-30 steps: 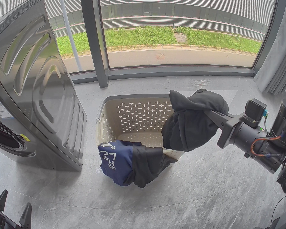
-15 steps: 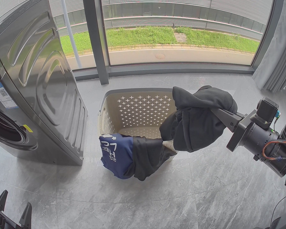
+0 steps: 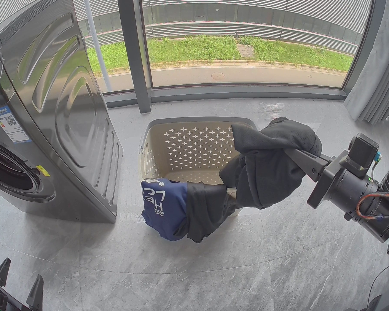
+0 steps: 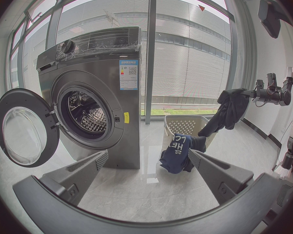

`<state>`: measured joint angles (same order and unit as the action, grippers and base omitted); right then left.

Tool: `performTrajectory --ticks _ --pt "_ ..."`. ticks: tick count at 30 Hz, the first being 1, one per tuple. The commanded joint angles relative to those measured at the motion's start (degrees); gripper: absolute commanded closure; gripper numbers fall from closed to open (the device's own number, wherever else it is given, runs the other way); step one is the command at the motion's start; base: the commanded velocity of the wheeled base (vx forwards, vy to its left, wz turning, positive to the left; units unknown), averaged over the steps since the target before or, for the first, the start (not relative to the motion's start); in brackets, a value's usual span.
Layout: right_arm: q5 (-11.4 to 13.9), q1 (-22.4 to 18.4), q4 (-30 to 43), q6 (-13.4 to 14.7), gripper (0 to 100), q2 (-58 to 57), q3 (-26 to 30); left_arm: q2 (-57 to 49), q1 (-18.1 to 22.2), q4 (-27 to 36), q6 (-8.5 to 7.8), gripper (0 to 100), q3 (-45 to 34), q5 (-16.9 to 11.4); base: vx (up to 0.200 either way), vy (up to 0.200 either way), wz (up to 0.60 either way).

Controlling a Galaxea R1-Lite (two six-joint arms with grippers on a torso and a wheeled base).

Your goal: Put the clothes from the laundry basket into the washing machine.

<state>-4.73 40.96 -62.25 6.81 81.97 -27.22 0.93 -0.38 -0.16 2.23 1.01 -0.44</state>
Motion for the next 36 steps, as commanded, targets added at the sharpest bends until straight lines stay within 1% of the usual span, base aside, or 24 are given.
performTrajectory --ticks 1,23,25,34,36 --pt "0.07 0.35 -0.07 0.04 100 0.21 -0.11 -0.93 0.03 -0.02 -0.03 0 -0.92 0.00 0.000 0.200 0.00" --pt "0.42 0.79 -0.25 0.66 100 1.35 -0.20 -0.93 0.03 -0.02 0.05 0 -0.92 0.00 0.000 0.200 0.00" --pt "0.42 1.14 -1.30 0.66 100 1.44 -0.20 -0.93 0.03 -0.02 0.05 0 -1.01 0.00 0.000 0.200 0.00" --pt "0.42 1.14 -2.00 0.66 100 2.05 -0.11 -0.93 0.03 -0.02 0.05 0 -0.92 0.00 0.000 0.000 0.00" --pt "0.42 1.23 -2.09 0.66 100 2.05 -0.20 -0.93 0.03 -0.02 0.05 0 -0.92 0.00 -0.200 0.000 0.00"
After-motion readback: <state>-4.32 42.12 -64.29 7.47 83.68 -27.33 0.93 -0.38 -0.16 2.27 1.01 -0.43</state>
